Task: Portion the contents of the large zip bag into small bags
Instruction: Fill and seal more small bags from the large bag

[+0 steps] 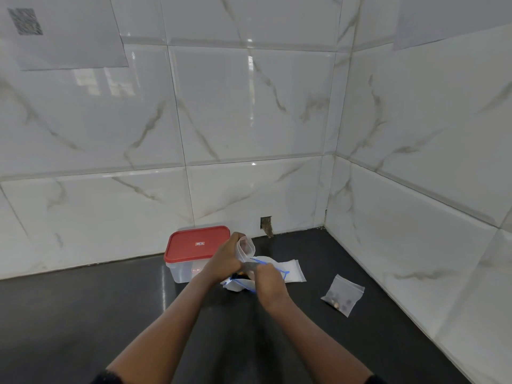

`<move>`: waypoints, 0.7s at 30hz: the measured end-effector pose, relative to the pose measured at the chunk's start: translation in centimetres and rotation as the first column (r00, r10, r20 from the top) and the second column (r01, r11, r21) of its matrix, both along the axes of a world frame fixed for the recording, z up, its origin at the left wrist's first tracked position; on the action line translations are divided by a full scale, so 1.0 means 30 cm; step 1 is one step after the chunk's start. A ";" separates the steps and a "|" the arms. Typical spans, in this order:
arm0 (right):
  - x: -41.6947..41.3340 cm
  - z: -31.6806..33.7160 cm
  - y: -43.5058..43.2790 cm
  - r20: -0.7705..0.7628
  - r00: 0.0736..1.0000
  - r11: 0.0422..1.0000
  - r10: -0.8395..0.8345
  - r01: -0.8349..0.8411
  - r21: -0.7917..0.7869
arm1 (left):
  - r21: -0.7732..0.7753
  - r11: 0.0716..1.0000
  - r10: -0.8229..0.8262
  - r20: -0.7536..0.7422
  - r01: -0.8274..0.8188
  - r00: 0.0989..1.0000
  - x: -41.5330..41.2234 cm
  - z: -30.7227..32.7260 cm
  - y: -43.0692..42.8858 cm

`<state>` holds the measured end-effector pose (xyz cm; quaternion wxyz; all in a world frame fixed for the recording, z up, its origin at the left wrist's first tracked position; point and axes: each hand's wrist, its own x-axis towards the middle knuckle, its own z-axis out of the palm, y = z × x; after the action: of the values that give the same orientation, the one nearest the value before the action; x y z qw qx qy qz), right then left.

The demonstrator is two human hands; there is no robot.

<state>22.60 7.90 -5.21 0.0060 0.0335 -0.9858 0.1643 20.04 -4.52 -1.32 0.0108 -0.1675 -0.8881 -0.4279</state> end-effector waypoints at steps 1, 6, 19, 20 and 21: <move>0.000 -0.006 0.001 0.021 1.000 1.000 0.002 -0.002 0.027 | 0.011 1.000 -0.004 0.001 0.004 1.000 0.000 -0.004 0.004; -0.008 -0.016 0.005 0.027 1.000 0.999 -0.007 0.006 0.037 | 0.033 0.999 -0.019 -0.030 0.020 0.999 -0.002 -0.012 0.020; 0.043 -0.076 0.012 -0.070 0.992 0.993 0.109 -0.105 0.054 | 0.017 0.998 -0.052 -0.061 0.053 0.997 0.001 -0.052 0.029; 0.033 -0.064 0.010 -0.073 0.995 0.997 0.066 -0.063 0.033 | 0.012 0.998 -0.065 -0.058 0.065 0.996 0.002 -0.053 0.030; 0.022 -0.061 0.011 -0.076 0.996 0.999 0.039 -0.038 0.014 | 0.005 0.997 -0.078 -0.055 0.079 0.995 0.004 -0.055 0.030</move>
<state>23.26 8.23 -7.05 0.0402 0.0590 -0.9851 0.1566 20.16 -3.62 -2.98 0.0187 -0.2139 -0.8786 -0.4266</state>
